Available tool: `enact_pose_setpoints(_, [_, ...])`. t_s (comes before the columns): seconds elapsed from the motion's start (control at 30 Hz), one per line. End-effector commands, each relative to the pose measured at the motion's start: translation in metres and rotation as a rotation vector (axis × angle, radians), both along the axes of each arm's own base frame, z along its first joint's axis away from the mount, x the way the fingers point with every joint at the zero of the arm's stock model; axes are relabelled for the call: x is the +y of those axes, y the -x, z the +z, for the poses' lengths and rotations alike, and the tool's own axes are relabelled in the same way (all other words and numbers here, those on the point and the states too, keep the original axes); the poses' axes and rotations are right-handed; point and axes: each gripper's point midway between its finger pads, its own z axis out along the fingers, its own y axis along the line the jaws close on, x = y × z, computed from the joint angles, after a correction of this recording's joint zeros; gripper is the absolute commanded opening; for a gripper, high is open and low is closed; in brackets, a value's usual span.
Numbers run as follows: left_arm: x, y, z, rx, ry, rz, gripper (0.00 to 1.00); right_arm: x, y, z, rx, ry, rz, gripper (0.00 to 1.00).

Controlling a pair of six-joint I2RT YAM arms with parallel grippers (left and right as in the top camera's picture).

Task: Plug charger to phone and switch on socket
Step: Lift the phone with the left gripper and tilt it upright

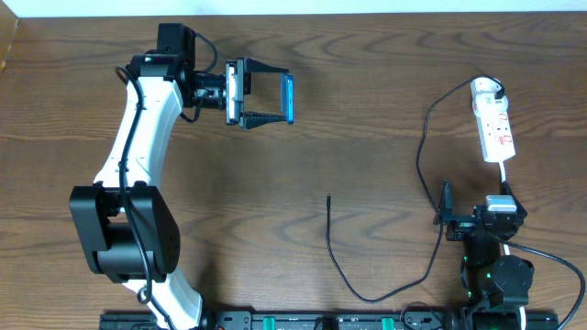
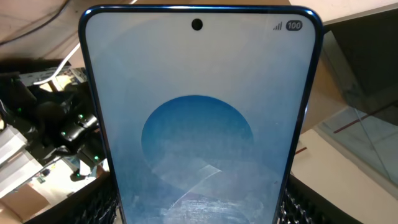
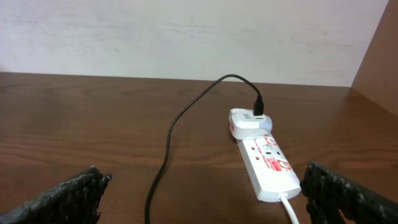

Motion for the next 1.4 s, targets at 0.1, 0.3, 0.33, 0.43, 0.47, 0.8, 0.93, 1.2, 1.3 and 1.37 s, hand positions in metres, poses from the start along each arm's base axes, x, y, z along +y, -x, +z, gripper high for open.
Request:
enact_pose_setpoints(0.1, [-0.001, 0.008, 0.021, -0.005, 0.067, -0.018, 0.07, 0.000, 0.000, 0.000, -0.001, -0.013, -0.002, 0.99])
enact_pose_setpoints(0.3, [-0.001, 0.008, 0.021, -0.005, 0.067, -0.018, 0.07, 0.000, 0.000, 0.000, -0.001, -0.013, -0.002, 0.99])
enact_pose_setpoints(0.33, [-0.001, 0.008, 0.021, -0.005, 0.067, -0.018, 0.07, 0.000, 0.000, 0.000, -0.001, -0.013, -0.002, 0.99])
enact_pose_setpoints(0.43, [-0.001, 0.008, 0.021, -0.006, 0.065, -0.017, 0.07, 0.000, 0.000, 0.000, -0.001, -0.013, -0.002, 0.99])
enact_pose_setpoints(0.47, [-0.001, 0.008, 0.021, -0.006, 0.065, -0.017, 0.07, 0.000, 0.000, 0.000, -0.001, -0.013, -0.002, 0.99])
enact_pose_setpoints(0.8, [-0.001, 0.008, 0.021, -0.006, 0.065, -0.017, 0.07, 0.000, 0.000, 0.000, -0.001, -0.013, -0.002, 0.99])
enact_pose_setpoints(0.93, [-0.001, 0.008, 0.021, -0.006, 0.065, -0.017, 0.07, 0.000, 0.000, 0.000, -0.001, -0.013, -0.002, 0.99])
enact_pose_setpoints(1.2, [-0.001, 0.008, 0.021, -0.065, 0.063, -0.022, 0.07, 0.000, 0.000, 0.000, -0.001, -0.013, -0.002, 0.99])
enact_pose_setpoints(1.3, [0.000, 0.004, 0.008, -0.168, -0.012, -0.016, 0.06, 0.000, 0.000, 0.000, -0.001, -0.013, -0.002, 0.99])
enact_pose_setpoints(1.37, [0.002, 0.000, -0.004, -0.218, -0.088, -0.007, 0.07, 0.000, 0.000, 0.000, -0.001, -0.013, -0.002, 0.99])
